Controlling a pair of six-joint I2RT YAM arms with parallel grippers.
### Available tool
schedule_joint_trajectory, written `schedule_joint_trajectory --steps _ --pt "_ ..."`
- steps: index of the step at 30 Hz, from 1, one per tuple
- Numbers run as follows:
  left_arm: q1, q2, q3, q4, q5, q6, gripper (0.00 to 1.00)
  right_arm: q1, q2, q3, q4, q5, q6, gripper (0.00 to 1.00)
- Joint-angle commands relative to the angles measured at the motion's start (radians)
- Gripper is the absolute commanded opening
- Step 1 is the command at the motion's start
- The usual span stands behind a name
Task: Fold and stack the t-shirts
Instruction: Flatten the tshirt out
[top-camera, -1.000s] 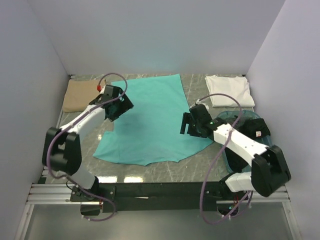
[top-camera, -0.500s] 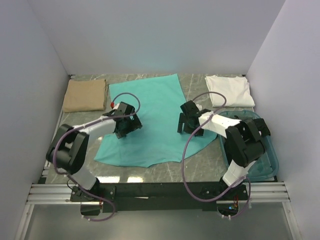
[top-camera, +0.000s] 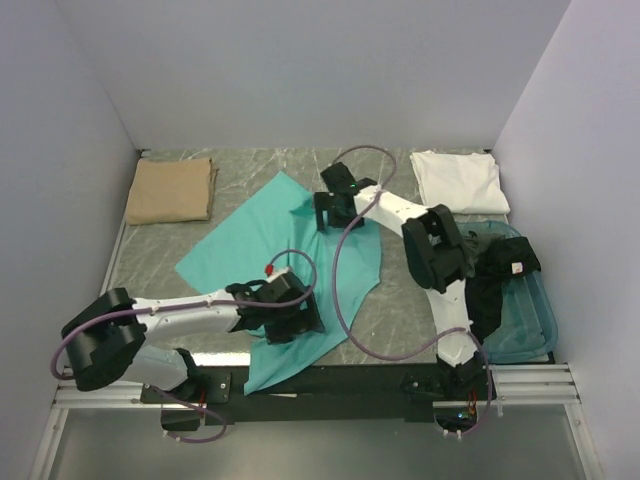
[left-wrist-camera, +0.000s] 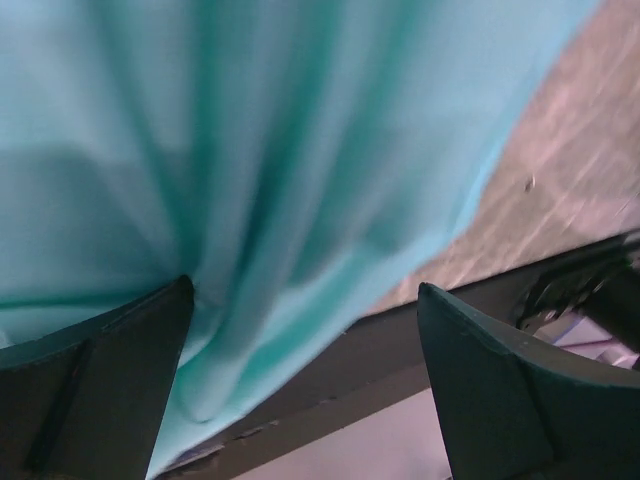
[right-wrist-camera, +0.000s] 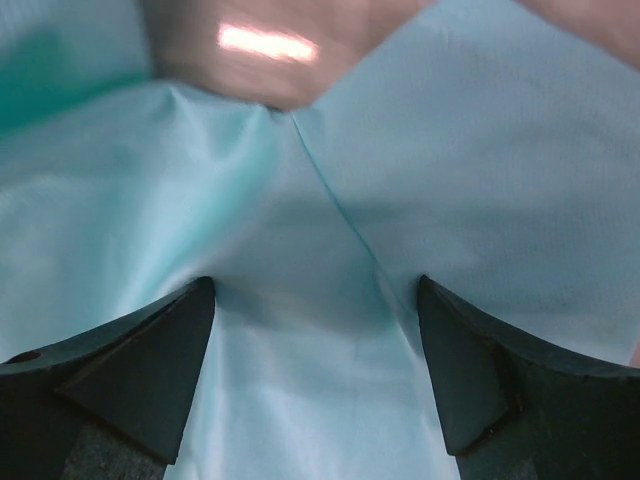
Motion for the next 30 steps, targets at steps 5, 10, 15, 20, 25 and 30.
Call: schedule_joint_trajectory --steps 5,10,15,20,25,30 --pt "-0.129 0.145 0.245 -0.205 -0.101 0.023 0.99 0.089 0.107 0.33 -0.099 -0.08 -0.139 0.88" --pt "-0.104 0.055 0.343 -0.345 -0.289 0.018 0.99 0.086 -0.049 0.319 -0.131 0.007 -0.161 0.89" --pt "0.054 -0.079 0.313 -0.403 -0.337 0.047 0.99 0.078 -0.268 0.059 -0.076 0.023 -0.069 0.9" --pt "0.353 -0.211 0.195 -0.356 -0.325 0.12 0.99 0.096 -0.547 -0.398 0.077 -0.046 0.093 0.9" --pt "0.581 -0.187 0.144 -0.243 -0.25 0.216 0.99 0.256 -0.716 -0.693 0.16 -0.068 0.198 0.9" --pt "0.713 -0.04 0.132 -0.147 -0.146 0.282 0.99 0.403 -0.741 -0.807 0.226 -0.118 0.304 0.9"
